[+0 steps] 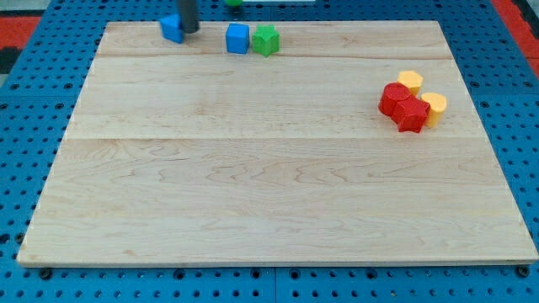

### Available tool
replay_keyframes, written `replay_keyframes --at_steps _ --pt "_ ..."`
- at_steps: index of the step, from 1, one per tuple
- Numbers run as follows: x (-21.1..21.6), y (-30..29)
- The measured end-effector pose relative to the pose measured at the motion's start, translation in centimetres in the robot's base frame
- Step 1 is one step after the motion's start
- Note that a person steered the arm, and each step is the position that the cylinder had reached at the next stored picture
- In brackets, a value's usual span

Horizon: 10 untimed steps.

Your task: Place the blue blocks at the top left side of the board

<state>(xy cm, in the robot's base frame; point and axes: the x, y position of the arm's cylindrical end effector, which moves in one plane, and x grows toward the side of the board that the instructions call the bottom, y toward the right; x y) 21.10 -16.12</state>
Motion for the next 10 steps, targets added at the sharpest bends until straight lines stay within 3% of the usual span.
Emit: replay_keyframes --at_steps 1,2,4,6,7,8,9,10 --pt "0.6 -3.0" --pt "-1.1 0.2" --pt "-1.0 12.7" --pt "0.6 13.2" --pt "1.2 9.3" --pt "2.2 9.4" --pt "4.2 13.1" --pt "5.5 12.0"
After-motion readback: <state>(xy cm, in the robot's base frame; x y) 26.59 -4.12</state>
